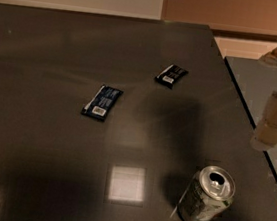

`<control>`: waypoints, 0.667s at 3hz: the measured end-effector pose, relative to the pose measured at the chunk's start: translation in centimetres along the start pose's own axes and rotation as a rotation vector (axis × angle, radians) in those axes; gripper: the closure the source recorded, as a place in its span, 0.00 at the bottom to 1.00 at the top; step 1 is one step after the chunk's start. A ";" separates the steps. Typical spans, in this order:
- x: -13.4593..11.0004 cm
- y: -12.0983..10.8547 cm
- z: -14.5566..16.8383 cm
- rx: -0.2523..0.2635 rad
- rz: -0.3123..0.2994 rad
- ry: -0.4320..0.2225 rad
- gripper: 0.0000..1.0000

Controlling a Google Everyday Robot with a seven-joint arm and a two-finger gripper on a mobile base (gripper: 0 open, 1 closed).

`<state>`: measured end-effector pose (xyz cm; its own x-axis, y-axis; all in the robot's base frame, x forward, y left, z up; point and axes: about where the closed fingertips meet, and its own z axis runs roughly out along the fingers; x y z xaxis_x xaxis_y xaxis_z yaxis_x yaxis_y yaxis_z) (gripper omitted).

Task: Move 7up can near rxbar chocolate

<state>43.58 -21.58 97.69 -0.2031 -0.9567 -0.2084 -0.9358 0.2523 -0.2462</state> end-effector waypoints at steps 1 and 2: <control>0.2 0.9 -0.3 -0.025 -0.058 -0.023 0.00; 0.6 3.0 -0.1 -0.077 -0.133 -0.051 0.00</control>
Offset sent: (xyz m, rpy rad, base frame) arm -0.0627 0.0007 -0.0246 0.0460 0.1204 0.3041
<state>40.64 -21.42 96.96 -0.0624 -0.9718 -0.2273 -0.9733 0.1096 -0.2017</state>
